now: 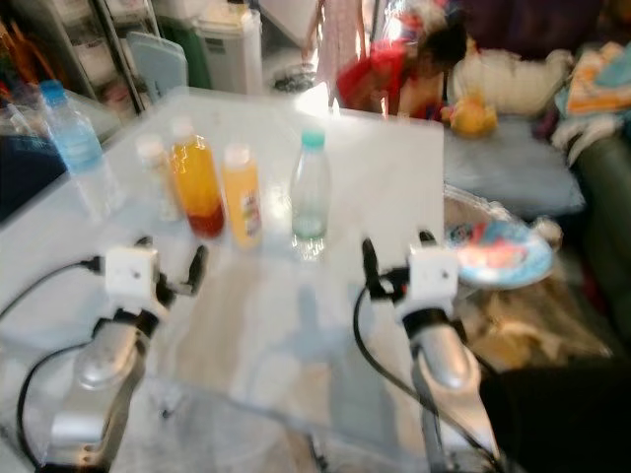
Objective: Restocking fridge
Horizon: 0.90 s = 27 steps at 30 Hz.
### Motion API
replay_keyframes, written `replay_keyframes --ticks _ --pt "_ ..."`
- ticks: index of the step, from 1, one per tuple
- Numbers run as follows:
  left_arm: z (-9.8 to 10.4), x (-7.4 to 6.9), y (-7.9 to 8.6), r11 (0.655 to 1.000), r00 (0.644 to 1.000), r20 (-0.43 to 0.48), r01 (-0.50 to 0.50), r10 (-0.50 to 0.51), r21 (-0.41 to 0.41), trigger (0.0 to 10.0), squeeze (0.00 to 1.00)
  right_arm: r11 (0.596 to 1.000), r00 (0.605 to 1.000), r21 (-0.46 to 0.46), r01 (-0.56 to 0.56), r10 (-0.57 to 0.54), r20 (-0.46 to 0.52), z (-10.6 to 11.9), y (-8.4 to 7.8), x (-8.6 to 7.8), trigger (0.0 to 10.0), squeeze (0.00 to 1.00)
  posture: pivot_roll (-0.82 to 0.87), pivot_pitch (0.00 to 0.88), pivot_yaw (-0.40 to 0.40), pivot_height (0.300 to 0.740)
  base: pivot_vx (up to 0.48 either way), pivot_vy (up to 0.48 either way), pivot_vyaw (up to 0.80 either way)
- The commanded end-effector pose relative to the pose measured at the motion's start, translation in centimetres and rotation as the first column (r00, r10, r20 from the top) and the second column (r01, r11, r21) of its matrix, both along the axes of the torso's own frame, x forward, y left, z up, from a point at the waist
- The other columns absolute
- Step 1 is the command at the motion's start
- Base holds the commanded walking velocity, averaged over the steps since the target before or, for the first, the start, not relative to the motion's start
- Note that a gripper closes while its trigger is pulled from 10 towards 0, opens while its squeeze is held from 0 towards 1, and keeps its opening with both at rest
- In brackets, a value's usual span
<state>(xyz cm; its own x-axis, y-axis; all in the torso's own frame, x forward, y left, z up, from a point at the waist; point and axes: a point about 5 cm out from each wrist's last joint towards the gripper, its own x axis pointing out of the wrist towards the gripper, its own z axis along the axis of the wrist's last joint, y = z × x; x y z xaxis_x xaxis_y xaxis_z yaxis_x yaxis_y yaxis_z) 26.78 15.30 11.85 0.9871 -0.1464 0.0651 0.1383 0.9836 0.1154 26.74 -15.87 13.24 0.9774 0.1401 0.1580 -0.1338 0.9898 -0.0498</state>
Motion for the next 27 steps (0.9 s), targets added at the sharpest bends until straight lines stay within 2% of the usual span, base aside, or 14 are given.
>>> replay_keyframes --ticks 1,5,11,16,17,18,19,20,21,25,26,27 --pt "0.1 -0.2 0.9 0.999 0.999 0.007 -0.037 0.037 0.018 10.0 0.00 0.999 0.998 0.014 -0.038 0.037 0.041 1.2 0.9 0.3 10.0 0.00 0.01 0.022 -0.009 0.740 0.000 0.000 0.00" --pt "0.1 -0.3 1.1 0.998 0.999 0.007 -0.054 0.054 0.026 10.0 0.00 0.999 0.998 0.006 -0.041 0.040 0.056 1.9 0.8 0.9 10.0 0.00 0.01 0.023 -0.008 0.740 0.000 0.000 0.00" --pt "-0.2 -0.7 2.1 0.994 0.995 -0.010 -0.102 0.102 0.035 10.0 0.00 0.998 0.994 -0.014 -0.055 0.056 0.097 4.4 0.1 3.1 10.0 0.00 0.02 0.023 -0.004 0.740 0.000 0.000 0.00" --pt "0.0 -0.7 2.6 0.991 0.992 -0.001 -0.124 0.125 0.053 10.0 0.00 0.993 0.989 -0.114 -0.022 0.038 0.144 5.2 0.1 4.0 10.0 0.00 0.03 0.023 -0.005 0.740 0.000 0.000 0.00" --pt "0.0 -0.7 2.6 0.990 0.992 0.001 -0.126 0.126 0.056 10.0 0.00 0.996 0.990 -0.079 -0.052 0.062 0.126 5.3 0.2 4.2 10.0 0.00 0.04 0.023 -0.005 0.740 0.000 0.000 0.00" --pt "0.1 -0.7 2.6 0.990 0.992 0.003 -0.128 0.128 0.061 10.0 0.00 0.995 0.990 -0.002 -0.100 0.100 0.099 5.4 0.5 4.6 10.0 0.00 0.05 0.029 -0.003 0.740 0.000 0.000 0.00" --pt "0.1 -0.7 2.7 0.989 0.991 0.004 -0.130 0.130 0.063 10.0 0.00 0.995 0.991 0.015 -0.100 0.098 0.089 5.5 0.5 4.8 10.0 0.00 0.05 0.029 -0.002 0.740 0.000 0.000 0.00" --pt "0.2 -0.7 2.7 0.989 0.991 0.004 -0.131 0.131 0.064 10.0 0.00 0.995 0.992 0.018 -0.094 0.092 0.085 5.5 0.5 4.9 10.0 0.00 0.05 0.029 -0.002 0.740 0.000 0.000 0.00" --pt "0.2 -0.7 2.7 0.989 0.991 0.004 -0.134 0.134 0.066 10.0 0.00 0.997 0.993 -0.021 -0.078 0.080 0.084 5.8 0.6 5.4 10.0 0.00 0.05 0.031 0.000 0.740 0.000 0.000 0.00" --pt "0.3 -0.9 2.8 0.988 0.991 0.005 -0.136 0.136 0.072 10.0 0.00 0.994 0.990 -0.033 -0.105 0.108 0.095 6.4 1.5 6.1 10.0 0.00 0.06 0.037 0.007 0.740 0.000 0.000 0.00" --pt "0.4 -0.9 2.9 0.988 0.991 0.005 -0.135 0.135 0.078 10.0 0.00 0.992 0.988 -0.036 -0.121 0.123 0.091 6.4 1.9 6.3 10.0 0.00 0.07 0.038 0.009 0.740 0.000 0.000 0.00" --pt "0.4 -1.0 3.0 0.987 0.991 0.004 -0.135 0.135 0.085 10.0 0.00 0.982 0.979 -0.012 -0.191 0.191 0.069 6.5 2.3 6.2 10.0 0.00 0.08 0.040 0.010 0.740 0.000 0.000 0.00"
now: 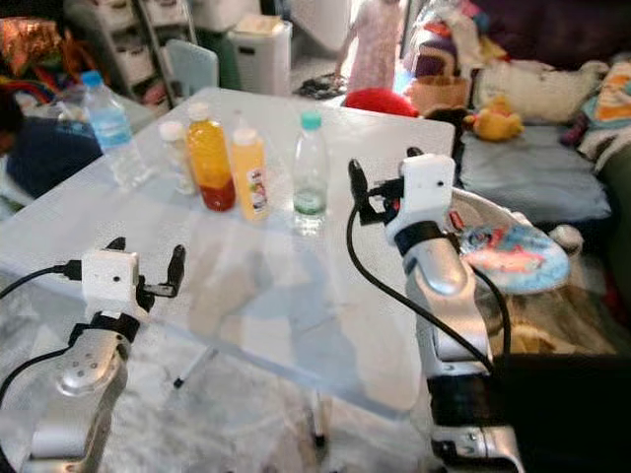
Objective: Restocking fridge
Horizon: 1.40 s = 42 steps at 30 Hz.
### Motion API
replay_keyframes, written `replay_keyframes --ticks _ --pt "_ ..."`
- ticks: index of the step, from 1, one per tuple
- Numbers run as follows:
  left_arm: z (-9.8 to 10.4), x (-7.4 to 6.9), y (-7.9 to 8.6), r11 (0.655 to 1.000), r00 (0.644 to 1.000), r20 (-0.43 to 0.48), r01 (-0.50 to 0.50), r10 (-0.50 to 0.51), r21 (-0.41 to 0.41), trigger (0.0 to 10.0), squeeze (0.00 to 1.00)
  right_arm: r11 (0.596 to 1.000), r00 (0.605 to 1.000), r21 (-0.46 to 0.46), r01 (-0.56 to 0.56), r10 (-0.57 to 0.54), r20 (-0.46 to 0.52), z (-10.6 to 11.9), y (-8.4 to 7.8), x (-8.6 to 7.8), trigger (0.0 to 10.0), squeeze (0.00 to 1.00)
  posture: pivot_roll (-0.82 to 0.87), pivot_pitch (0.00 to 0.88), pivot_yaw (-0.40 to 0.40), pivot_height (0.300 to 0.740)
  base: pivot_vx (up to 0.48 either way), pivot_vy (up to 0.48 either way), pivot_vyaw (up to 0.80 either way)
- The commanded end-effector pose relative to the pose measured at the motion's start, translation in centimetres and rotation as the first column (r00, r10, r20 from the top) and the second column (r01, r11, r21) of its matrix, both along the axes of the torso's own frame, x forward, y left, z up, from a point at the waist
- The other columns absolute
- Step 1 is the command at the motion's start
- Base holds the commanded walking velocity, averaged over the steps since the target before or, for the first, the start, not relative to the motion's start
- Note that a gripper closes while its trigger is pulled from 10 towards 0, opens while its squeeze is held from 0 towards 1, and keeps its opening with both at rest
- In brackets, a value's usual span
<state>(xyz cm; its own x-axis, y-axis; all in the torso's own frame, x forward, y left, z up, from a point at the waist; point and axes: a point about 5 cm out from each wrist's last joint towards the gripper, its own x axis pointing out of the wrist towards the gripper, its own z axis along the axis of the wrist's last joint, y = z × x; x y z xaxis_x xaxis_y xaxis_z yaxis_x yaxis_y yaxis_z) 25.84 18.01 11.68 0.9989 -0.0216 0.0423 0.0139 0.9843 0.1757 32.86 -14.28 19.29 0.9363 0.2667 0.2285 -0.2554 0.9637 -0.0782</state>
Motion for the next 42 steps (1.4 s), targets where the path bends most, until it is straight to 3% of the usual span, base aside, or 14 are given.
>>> replay_keyframes --ticks 1,7,19,30,42 --pt "0.6 -0.1 0.3 1.000 1.000 0.014 -0.006 0.006 0.023 10.0 0.00 0.998 0.998 0.006 -0.063 0.063 -0.008 0.5 0.7 0.1 10.0 0.00 0.08 0.040 0.010 0.740 0.000 0.000 0.00" --pt "0.4 -0.4 1.0 0.999 1.000 -0.002 -0.031 0.031 0.012 10.0 0.00 0.995 0.996 0.041 -0.088 0.086 0.033 0.3 0.8 -1.0 10.0 0.00 0.08 0.040 0.015 0.740 0.000 0.000 0.00" --pt "0.6 -0.1 0.2 1.000 1.000 -0.001 0.013 -0.013 0.009 10.0 0.00 0.997 0.996 0.040 -0.073 0.070 0.062 -0.1 1.2 -2.4 10.0 0.00 0.07 0.038 0.021 0.740 0.000 0.336 0.00" --pt "0.4 -0.1 -0.3 1.000 1.000 -0.003 0.027 -0.027 0.007 10.0 0.00 0.998 0.996 0.057 -0.003 -0.002 0.093 0.4 0.8 -2.2 10.0 0.00 0.07 0.037 0.010 0.740 0.137 0.078 -0.47" --pt "0.5 -0.3 -0.7 0.999 0.999 0.005 0.038 -0.038 0.000 10.0 0.00 0.999 0.995 0.036 0.003 -0.007 0.104 0.3 0.9 -2.4 10.0 0.00 0.07 0.032 0.005 0.740 0.046 0.000 0.00"
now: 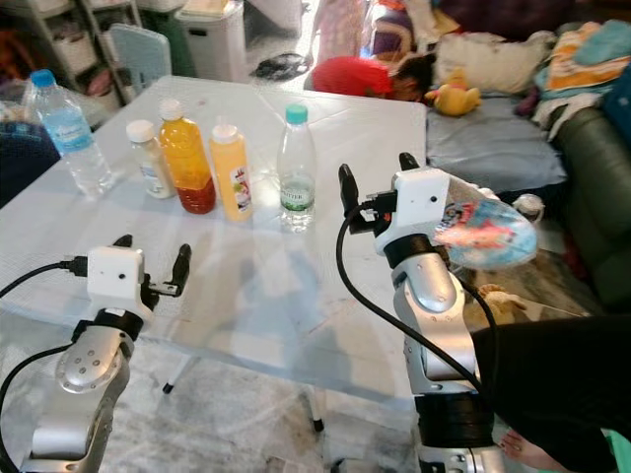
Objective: Restocking fridge
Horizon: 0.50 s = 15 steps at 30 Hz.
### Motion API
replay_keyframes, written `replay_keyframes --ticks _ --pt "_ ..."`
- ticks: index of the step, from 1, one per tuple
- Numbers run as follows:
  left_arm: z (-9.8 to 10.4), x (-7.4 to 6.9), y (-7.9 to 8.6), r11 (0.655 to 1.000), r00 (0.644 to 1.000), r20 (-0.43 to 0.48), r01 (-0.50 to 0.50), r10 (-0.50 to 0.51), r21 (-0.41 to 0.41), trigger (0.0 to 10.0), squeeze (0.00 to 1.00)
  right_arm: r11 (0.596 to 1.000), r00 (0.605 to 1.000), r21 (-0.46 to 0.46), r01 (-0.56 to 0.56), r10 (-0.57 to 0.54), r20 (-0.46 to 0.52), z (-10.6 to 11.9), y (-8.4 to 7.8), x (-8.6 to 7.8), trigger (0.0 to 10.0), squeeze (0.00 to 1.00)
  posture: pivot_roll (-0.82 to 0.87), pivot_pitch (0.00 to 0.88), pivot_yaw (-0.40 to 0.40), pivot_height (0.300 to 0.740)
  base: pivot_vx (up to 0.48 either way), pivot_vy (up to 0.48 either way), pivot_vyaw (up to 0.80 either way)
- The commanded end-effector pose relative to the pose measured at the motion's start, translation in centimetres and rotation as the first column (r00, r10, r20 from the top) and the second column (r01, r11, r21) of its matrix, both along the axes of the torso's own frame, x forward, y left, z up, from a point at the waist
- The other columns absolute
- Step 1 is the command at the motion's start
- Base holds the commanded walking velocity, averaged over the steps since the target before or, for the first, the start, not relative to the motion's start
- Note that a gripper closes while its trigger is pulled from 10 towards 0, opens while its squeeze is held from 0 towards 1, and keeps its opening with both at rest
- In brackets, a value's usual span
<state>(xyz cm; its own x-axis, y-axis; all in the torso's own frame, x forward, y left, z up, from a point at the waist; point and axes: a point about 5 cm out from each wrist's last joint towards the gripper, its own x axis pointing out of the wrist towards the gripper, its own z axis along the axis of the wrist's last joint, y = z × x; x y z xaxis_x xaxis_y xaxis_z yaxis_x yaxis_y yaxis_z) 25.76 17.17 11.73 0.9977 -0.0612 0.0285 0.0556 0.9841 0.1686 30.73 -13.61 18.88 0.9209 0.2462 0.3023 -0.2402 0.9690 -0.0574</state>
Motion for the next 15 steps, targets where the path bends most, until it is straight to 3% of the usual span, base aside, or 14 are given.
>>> replay_keyframes --ticks 1,5,9,15 --pt "0.4 -0.2 0.2 1.000 1.000 0.020 -0.002 0.002 0.005 10.0 0.00 1.000 0.999 -0.006 -0.005 0.005 0.035 0.6 0.2 -0.4 10.0 0.00 0.07 0.033 0.004 0.740 0.281 0.000 0.00" --pt "0.4 -0.3 0.2 1.000 1.000 0.022 -0.002 0.002 0.004 10.0 0.00 1.000 1.000 -0.002 -0.002 0.002 0.015 -0.1 0.2 -1.0 10.0 0.00 0.06 0.039 0.001 0.740 0.309 0.000 0.00" --pt "0.4 -0.2 -0.1 1.000 1.000 0.019 0.008 -0.008 -0.004 10.0 0.00 1.000 0.999 -0.017 -0.004 0.003 -0.049 -2.5 0.7 -2.0 10.0 0.00 0.05 0.042 0.005 0.740 0.348 0.000 0.00" --pt "0.4 -0.2 -0.3 1.000 1.000 0.020 0.020 -0.020 -0.003 10.0 0.00 1.000 0.997 -0.022 -0.006 0.004 -0.078 -3.4 0.8 -2.3 10.0 0.00 0.05 0.043 0.005 0.740 0.377 0.000 0.00"
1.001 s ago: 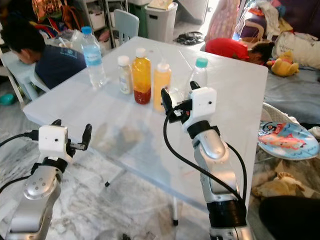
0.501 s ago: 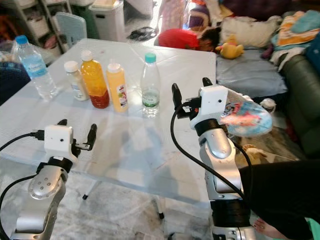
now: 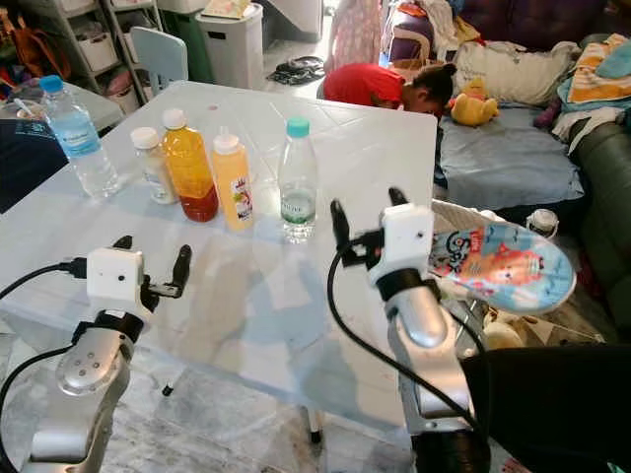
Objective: Restocking fridge
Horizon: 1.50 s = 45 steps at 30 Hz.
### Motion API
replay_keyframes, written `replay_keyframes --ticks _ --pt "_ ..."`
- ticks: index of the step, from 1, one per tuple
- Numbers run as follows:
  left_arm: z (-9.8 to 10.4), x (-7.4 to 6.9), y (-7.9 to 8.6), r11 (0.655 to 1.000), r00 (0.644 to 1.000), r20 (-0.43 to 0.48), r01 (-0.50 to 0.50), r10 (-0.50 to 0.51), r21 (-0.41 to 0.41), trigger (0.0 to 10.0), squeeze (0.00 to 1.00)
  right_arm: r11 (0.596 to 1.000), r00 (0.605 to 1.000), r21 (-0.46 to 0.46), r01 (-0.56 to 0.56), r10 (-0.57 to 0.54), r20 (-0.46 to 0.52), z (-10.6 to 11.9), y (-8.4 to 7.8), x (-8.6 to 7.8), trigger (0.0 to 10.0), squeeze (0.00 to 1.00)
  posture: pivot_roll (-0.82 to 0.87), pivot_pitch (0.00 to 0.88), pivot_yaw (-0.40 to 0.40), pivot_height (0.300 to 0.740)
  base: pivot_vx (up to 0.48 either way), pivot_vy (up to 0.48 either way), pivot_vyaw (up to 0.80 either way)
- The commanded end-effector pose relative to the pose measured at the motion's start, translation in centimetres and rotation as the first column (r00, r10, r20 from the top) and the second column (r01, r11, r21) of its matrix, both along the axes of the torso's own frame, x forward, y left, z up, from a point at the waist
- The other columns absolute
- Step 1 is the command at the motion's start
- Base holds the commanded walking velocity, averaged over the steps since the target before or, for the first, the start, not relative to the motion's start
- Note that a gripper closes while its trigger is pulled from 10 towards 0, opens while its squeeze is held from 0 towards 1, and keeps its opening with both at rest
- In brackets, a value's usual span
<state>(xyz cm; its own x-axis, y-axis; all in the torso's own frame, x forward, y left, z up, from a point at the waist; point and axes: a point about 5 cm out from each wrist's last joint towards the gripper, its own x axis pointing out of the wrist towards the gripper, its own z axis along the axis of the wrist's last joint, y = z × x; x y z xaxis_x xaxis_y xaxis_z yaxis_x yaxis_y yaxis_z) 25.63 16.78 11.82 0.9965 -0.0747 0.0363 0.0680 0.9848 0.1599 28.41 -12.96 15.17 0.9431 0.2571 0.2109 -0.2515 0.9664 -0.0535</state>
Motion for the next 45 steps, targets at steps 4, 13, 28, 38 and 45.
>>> replay_keyframes --ticks 4,13,28,38,45 --pt "0.20 -0.04 0.06 1.000 1.000 0.009 0.007 -0.007 0.000 10.0 0.00 1.000 1.000 -0.004 0.007 -0.007 0.015 0.36 -0.05 0.12 10.0 0.00 0.05 0.043 0.004 0.740 0.379 0.000 0.00" --pt "0.29 -0.19 -0.01 1.000 1.000 0.019 0.005 -0.004 -0.021 10.0 0.00 1.000 1.000 -0.011 0.018 -0.017 0.021 0.45 -0.19 0.25 10.0 0.00 0.05 0.041 0.003 0.740 0.283 0.000 0.00" --pt "0.16 -0.68 0.32 1.000 1.000 0.021 -0.005 0.005 -0.005 10.0 0.00 1.000 1.000 -0.020 0.004 -0.004 0.020 0.00 0.31 0.17 10.0 0.00 0.06 0.034 0.004 0.740 0.000 0.000 0.00" --pt "0.24 -0.57 0.00 1.000 1.000 0.025 0.006 -0.006 -0.010 10.0 0.00 1.000 1.000 -0.024 0.004 -0.003 0.027 0.07 0.32 0.10 10.0 0.00 0.06 0.032 0.004 0.740 0.000 0.000 0.00" --pt "0.24 -0.46 -0.19 1.000 1.000 0.025 0.012 -0.012 -0.011 10.0 0.00 0.999 0.999 -0.036 0.003 -0.001 0.044 0.48 0.17 0.50 10.0 0.00 0.06 0.028 0.004 0.740 0.000 0.000 0.00"
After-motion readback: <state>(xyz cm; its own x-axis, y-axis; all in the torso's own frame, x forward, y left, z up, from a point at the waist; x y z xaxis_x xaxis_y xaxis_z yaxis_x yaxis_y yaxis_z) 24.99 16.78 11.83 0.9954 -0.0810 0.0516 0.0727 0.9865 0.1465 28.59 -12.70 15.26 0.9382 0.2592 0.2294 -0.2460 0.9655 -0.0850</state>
